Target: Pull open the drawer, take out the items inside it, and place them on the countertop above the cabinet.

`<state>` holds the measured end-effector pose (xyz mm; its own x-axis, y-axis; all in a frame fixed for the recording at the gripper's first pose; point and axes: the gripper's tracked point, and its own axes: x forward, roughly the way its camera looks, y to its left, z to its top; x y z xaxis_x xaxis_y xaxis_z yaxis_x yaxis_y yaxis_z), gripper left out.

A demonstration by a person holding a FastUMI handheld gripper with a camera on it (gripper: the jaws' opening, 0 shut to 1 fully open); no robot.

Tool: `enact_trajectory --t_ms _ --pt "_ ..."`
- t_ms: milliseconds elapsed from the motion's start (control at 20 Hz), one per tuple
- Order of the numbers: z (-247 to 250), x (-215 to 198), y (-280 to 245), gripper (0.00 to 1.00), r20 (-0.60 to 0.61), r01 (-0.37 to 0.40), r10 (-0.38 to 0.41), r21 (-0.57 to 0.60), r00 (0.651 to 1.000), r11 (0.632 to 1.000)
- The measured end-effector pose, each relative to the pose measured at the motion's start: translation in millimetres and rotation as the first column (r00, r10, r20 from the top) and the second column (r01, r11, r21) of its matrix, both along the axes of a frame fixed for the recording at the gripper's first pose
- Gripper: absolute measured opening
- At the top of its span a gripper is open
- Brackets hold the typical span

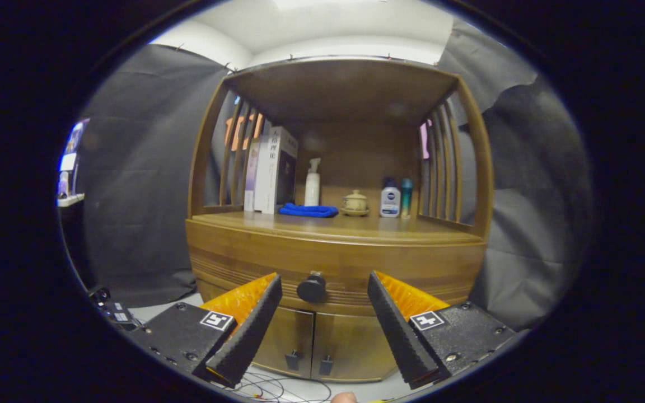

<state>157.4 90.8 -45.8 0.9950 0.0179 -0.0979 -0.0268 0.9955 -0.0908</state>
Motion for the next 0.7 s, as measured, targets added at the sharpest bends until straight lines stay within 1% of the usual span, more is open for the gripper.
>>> enact_trajectory --t_ms 100,200,250,350,500,550,600,700 --pt "-16 25 6 0.97 -0.042 0.017 -0.019 -0.043 0.999 0.999" --pt "-28 43 6 0.94 -0.07 0.035 -0.038 -0.047 0.997 0.998" --pt "-31 49 6 0.9 -0.08 0.046 -0.049 -0.037 0.996 0.998" --pt "-36 56 5 0.84 -0.097 0.059 -0.061 -0.022 0.993 0.998" --pt "-47 63 6 0.79 -0.139 0.061 -0.061 -0.008 0.988 0.998" --pt "-50 63 6 0.75 -0.147 0.063 -0.063 -0.002 0.987 0.998" --pt "-52 64 5 0.73 -0.151 0.063 -0.062 0.001 0.987 0.998" --pt "-52 65 2 0.64 -0.141 0.073 -0.072 0.001 0.987 0.997"
